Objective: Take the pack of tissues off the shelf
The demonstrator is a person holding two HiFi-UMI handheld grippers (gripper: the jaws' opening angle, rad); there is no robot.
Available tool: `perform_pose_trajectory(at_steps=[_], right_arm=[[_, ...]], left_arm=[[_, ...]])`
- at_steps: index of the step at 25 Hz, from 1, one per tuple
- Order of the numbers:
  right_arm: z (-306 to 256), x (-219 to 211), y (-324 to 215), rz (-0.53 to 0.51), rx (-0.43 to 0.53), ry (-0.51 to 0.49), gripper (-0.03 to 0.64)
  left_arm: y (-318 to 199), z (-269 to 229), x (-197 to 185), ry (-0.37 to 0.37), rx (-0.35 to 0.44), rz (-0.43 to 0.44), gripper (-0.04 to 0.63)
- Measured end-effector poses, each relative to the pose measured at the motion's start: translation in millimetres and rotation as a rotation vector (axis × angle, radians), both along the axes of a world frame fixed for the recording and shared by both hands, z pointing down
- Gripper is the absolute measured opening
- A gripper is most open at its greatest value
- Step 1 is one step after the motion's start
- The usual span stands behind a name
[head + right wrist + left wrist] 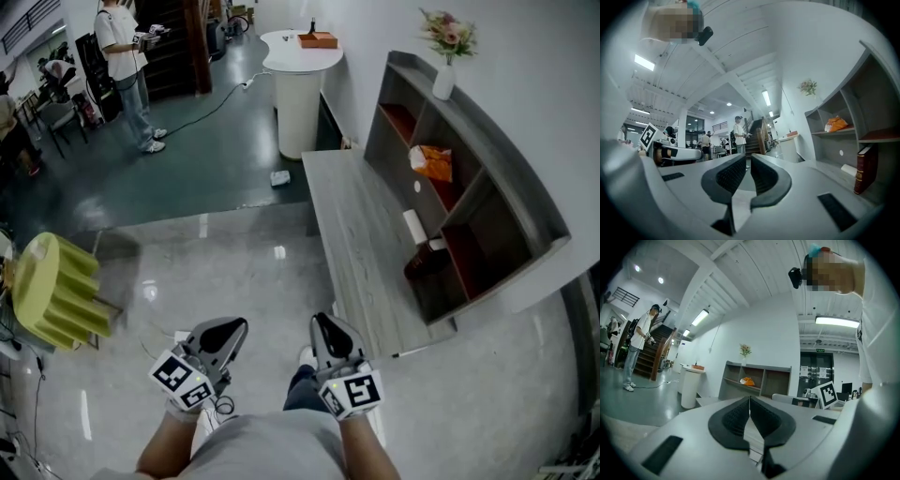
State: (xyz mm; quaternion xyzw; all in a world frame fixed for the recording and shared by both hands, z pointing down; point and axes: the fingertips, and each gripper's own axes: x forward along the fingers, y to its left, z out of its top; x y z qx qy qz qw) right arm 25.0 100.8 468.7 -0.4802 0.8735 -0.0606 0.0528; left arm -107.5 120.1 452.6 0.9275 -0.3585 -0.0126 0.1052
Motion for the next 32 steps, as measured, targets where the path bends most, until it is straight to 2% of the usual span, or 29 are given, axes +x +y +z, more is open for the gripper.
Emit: perform_pose_trajectory(at_steps=[10, 19, 25, 32], right_arm=[[2, 6, -132, -0.077, -0.050, 0.014, 0.040], [-10, 43, -222, -0.065, -0.041, 0.024, 0.040], [-17, 70, -266, 0.014, -0.024, 0.044, 0.040], [-33, 95, -304, 0.155, -0.005, 0.057, 0.040]], left_arm=[[-128, -7, 16, 0.011, -0.024, -0.063, 0.018], [-211, -19, 52, 0.006, -0.016, -0.061, 0.018], [-245, -21, 69, 0.016, -0.016, -0.020, 0.018], [-279, -23, 79, 0.018, -0.020, 0.114, 0.018]])
